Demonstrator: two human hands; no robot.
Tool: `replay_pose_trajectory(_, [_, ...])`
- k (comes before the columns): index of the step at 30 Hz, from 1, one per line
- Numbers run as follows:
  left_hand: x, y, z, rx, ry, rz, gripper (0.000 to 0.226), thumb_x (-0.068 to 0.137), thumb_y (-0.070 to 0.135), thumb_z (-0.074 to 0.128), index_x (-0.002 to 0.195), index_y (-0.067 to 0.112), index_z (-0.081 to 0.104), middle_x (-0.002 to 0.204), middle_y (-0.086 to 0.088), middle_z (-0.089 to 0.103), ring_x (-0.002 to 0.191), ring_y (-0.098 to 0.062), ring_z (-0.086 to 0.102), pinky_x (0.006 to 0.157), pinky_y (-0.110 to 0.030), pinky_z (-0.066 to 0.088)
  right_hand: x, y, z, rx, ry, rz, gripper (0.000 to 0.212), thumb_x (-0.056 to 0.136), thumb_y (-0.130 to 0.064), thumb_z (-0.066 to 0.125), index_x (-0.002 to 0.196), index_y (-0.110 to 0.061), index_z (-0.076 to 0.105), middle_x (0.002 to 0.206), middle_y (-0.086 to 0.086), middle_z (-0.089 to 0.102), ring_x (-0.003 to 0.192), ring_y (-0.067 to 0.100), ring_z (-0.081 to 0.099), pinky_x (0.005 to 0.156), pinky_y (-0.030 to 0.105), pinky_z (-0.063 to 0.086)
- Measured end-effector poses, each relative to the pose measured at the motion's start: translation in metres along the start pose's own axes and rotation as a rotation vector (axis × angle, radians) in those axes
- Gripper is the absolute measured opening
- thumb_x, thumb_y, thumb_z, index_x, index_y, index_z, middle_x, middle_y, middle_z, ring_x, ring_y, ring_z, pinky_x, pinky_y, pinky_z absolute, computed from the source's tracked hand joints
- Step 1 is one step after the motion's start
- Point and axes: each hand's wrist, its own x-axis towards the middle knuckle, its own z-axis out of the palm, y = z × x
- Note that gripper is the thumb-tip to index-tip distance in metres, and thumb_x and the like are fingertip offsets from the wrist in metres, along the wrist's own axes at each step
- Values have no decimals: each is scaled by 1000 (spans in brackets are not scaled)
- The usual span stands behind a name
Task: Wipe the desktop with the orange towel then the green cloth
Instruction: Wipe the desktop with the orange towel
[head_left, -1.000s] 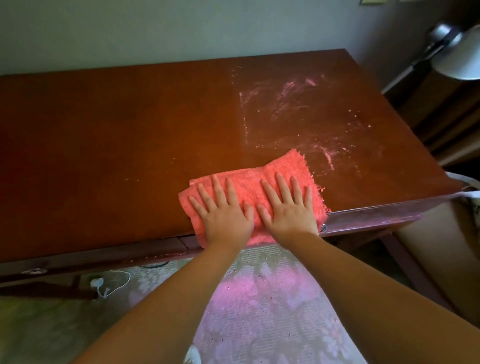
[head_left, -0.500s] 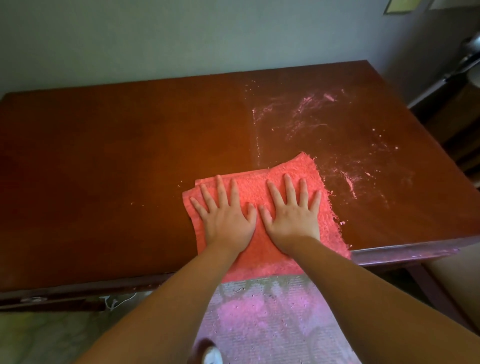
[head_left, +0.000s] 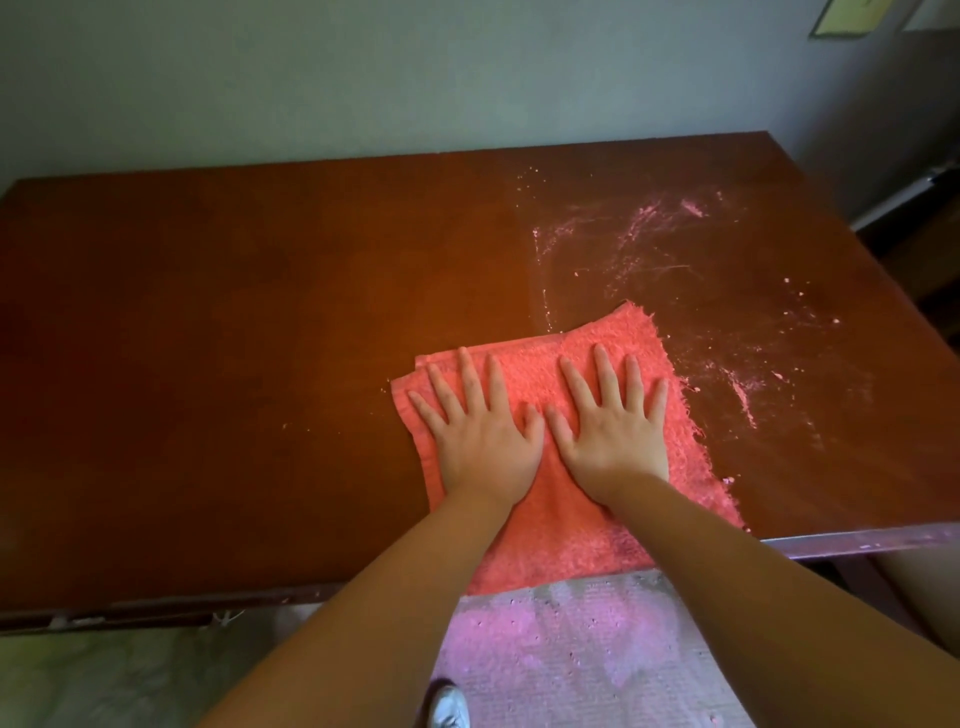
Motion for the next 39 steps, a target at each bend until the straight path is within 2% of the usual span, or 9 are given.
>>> replay_pose_trajectory(5, [-20,-10,0,-1,68,1,69,84,50,28,142,14,41,151,-15,32,138,-46,24,108,-63,5,-12,-10,-1,2,-27,22,80,74,-65,-15,149,-40,-6,160,0,-13,145,31,-15,114,56,-11])
replay_pose_trajectory(10, [-56,-40,-5,15,78,-74,71,84,51,30,136,7,47,146,-19,39,134,-47,33,107,-62,11,-40,-42,1,1,-55,-35,80,74,-65,-16,149,-39,-9,159,2,-17,144,34,-17,114,58,-11])
replay_pose_trajectory(14, [-71,-78,-12,7,64,-237,88,82,60,24,141,-5,36,149,-27,28,137,-47,27,113,-56,10,-55,-78,4,20,-65,-87,78,74,-64,-18,148,-39,-13,158,4,-19,143,36,-20,112,61,-11])
replay_pose_trajectory(17, [-63,-100,-20,-11,18,-338,103,74,67,8,146,-7,14,154,-30,6,142,-46,7,117,-51,2,-56,-98,7,30,-70,-92,78,75,-64,-19,148,-38,-15,158,5,-21,143,37,-21,111,62,-12])
replay_pose_trajectory(19, [-53,-108,-24,-22,14,-368,107,70,68,2,147,-6,4,154,-29,-2,143,-43,-2,117,-49,-4,-54,-104,7,47,-58,-104,77,76,-64,-17,149,-38,-11,158,5,-19,143,37,-20,111,62,-13])
replay_pose_trajectory(22, [-32,-112,-27,-37,39,-386,103,72,66,6,147,-5,3,154,-29,-3,143,-42,-3,116,-47,-7,-46,-108,5,66,-37,-115,77,78,-64,-13,150,-37,-6,159,5,-15,143,37,-18,110,62,-14])
replay_pose_trajectory(26, [3,-116,-29,32,28,-326,104,70,66,-1,148,-4,2,155,-28,0,144,-42,-1,118,-48,-3,-25,-114,4,74,-33,-84,76,79,-63,-11,150,-36,-7,159,6,-16,143,37,-19,108,61,-18])
replay_pose_trajectory(31, [30,-101,-28,81,-24,-236,87,91,61,21,148,0,-5,155,-25,-6,144,-40,-4,118,-49,-3,-1,-106,2,73,-33,-77,75,79,-61,-11,150,-36,-6,159,5,-16,144,36,-19,109,59,-18])
replay_pose_trajectory(39, [34,-57,-25,76,-55,-30,78,94,52,26,150,7,-5,157,-20,-8,145,-38,-6,119,-44,-6,-2,-73,1,119,-16,-103,73,79,-50,-10,151,-36,-2,160,-4,-10,146,29,-15,114,54,-14])
